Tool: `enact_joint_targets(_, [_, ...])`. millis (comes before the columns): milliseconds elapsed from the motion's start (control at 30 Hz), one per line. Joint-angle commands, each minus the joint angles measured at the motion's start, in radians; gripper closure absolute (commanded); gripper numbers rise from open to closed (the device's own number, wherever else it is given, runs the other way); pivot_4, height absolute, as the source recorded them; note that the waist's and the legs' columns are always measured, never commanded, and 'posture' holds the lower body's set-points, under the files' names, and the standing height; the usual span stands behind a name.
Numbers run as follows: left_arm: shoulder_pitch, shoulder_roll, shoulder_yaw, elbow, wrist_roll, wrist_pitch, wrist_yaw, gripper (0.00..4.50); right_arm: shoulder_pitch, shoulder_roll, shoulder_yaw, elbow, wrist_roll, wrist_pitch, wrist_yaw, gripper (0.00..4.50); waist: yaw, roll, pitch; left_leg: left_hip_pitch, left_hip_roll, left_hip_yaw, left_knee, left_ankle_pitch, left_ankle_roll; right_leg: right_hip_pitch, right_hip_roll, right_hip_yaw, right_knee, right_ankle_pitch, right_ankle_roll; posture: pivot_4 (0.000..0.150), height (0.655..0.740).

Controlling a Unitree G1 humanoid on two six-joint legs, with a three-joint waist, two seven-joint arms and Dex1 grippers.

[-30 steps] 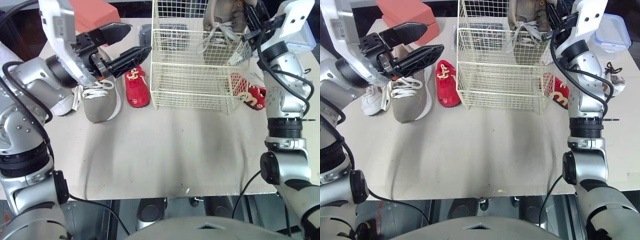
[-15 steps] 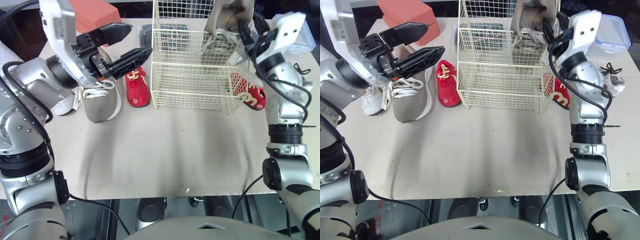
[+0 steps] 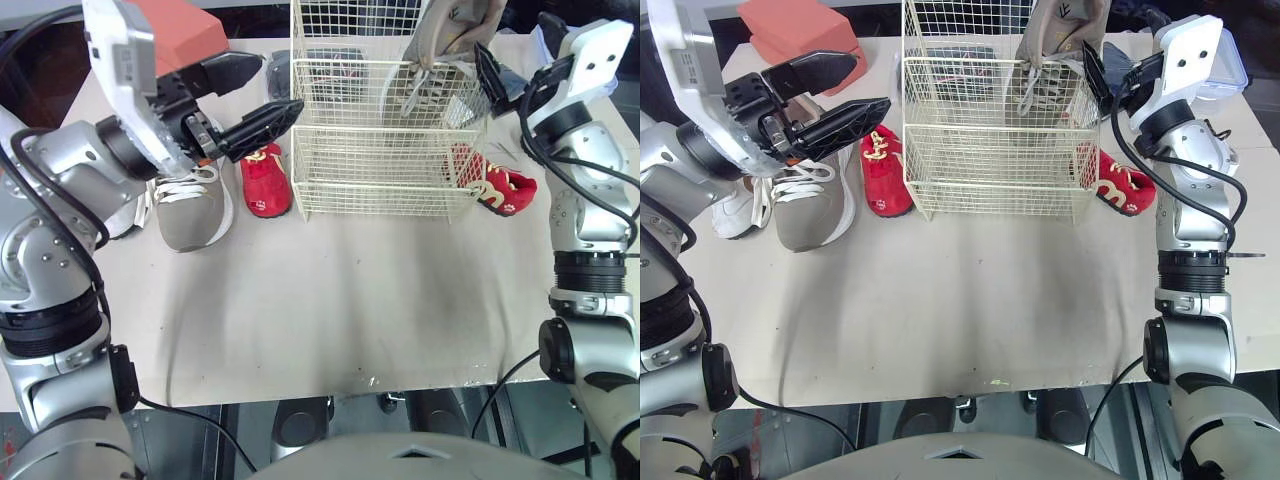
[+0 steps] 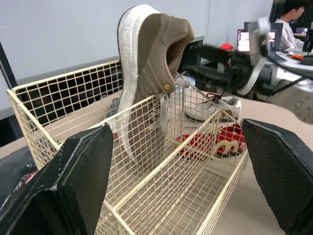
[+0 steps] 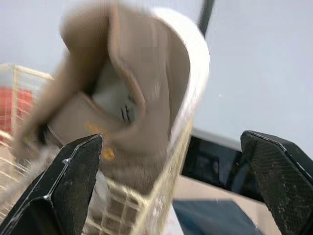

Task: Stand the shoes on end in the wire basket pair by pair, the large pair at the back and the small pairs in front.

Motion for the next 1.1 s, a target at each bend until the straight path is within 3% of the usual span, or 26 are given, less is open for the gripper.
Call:
enact_joint_targets(33, [0.006,0.010,0.021,0.000,0.024,-0.031,-0.003,0.00,0.006,-0.039,-0.014,-0.133,0.124,0.074,0.118,0.03,0.000,0.000,0.000,0.000,0.000,0.000,0.000,0.000,0.000,0.000,0.000,0.000,0.000,0.000,0.000,0.150,0.6860])
enact_joint_targets(300, [0.032,-0.014,0.111,0.154,0.077,-0.052,0.092,0.00,0.134,-0.117,0.068,-0.466,0.371,0.418,0.253,0.03,0.000,0.000,0.000,0.000,0.000,0.000,0.000,0.000,0.000,0.000,0.000,0.000,0.000,0.000,0.000,0.150,0.6860])
enact_joint_targets(500, [0.044,0.104,0.147,0.355,0.132,0.026,0.089,0.00,0.200,-0.125,0.124,-0.602,0.426,0.529,0.246,0.03,-0.001,0.000,0.000,0.000,0.000,-0.001,-0.001,0.000,0.000,0.000,0.000,-0.001,-0.001,0.000,0.000,0.150,0.6860])
enact_joint_targets(733, [-0.014,0.224,-0.023,0.565,0.278,0.179,0.068,0.00,0.226,-0.114,0.147,-0.622,0.405,0.538,0.230,0.03,0.012,-0.002,0.000,0.000,0.000,-0.002,-0.001,0.000,0.000,0.000,0.000,-0.003,-0.001,0.000,0.001,0.150,0.6860])
enact_joint_targets(1100, [-0.401,0.299,-0.290,1.043,0.491,0.289,-0.161,0.00,0.233,-0.070,0.155,-0.609,0.378,0.515,0.213,0.03,0.021,-0.004,0.001,-0.002,-0.002,0.001,-0.001,0.000,0.000,-0.001,0.001,-0.007,-0.001,-0.001,0.001,0.150,0.6860])
